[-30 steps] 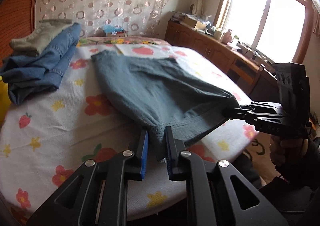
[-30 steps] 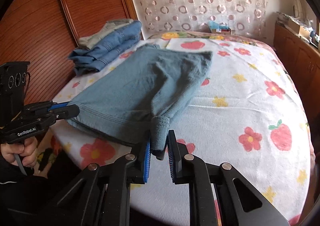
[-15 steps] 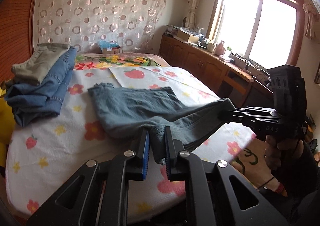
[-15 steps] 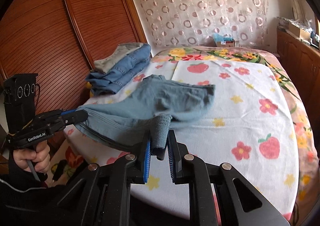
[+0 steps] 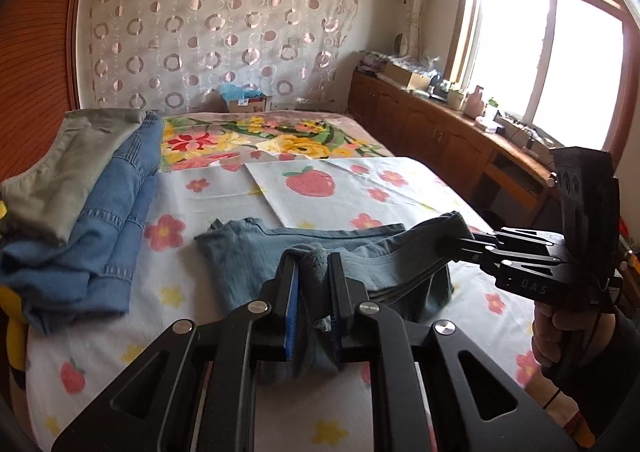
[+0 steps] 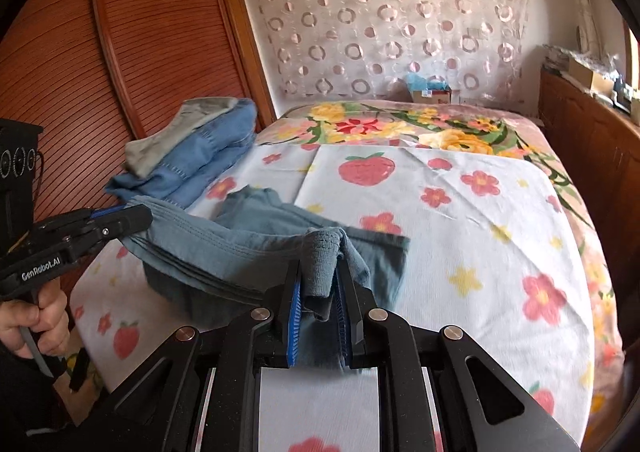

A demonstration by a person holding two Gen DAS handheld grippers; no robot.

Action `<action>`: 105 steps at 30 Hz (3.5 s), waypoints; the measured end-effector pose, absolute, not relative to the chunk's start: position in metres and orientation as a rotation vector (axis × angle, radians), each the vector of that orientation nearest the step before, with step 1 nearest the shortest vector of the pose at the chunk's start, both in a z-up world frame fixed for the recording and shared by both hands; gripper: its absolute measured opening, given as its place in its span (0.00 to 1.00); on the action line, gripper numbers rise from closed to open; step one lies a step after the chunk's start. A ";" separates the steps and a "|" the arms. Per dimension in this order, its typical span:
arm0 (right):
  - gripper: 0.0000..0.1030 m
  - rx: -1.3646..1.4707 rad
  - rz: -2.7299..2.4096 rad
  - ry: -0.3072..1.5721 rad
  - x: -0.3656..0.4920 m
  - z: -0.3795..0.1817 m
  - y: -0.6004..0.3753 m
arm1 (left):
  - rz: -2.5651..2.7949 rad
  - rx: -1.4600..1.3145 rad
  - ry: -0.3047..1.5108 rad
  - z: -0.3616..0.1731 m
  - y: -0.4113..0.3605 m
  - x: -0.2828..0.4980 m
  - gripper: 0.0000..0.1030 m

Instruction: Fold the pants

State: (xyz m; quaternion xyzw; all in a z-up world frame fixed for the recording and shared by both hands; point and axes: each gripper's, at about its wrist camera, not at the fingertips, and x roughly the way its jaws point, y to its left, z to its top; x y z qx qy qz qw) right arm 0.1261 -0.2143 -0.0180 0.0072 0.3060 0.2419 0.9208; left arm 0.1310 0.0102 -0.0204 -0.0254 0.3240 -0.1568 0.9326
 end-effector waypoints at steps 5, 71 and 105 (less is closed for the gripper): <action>0.15 -0.024 0.456 0.653 0.139 -0.024 -0.204 | -0.311 -0.059 0.698 -0.031 0.012 0.144 0.14; 0.10 -0.099 0.508 0.712 0.056 -0.044 -0.241 | -0.409 -0.042 0.806 -0.078 0.017 0.063 0.17; 0.31 -0.283 0.453 0.718 0.079 -0.043 -0.220 | -0.294 0.063 0.884 -0.093 0.023 0.100 0.46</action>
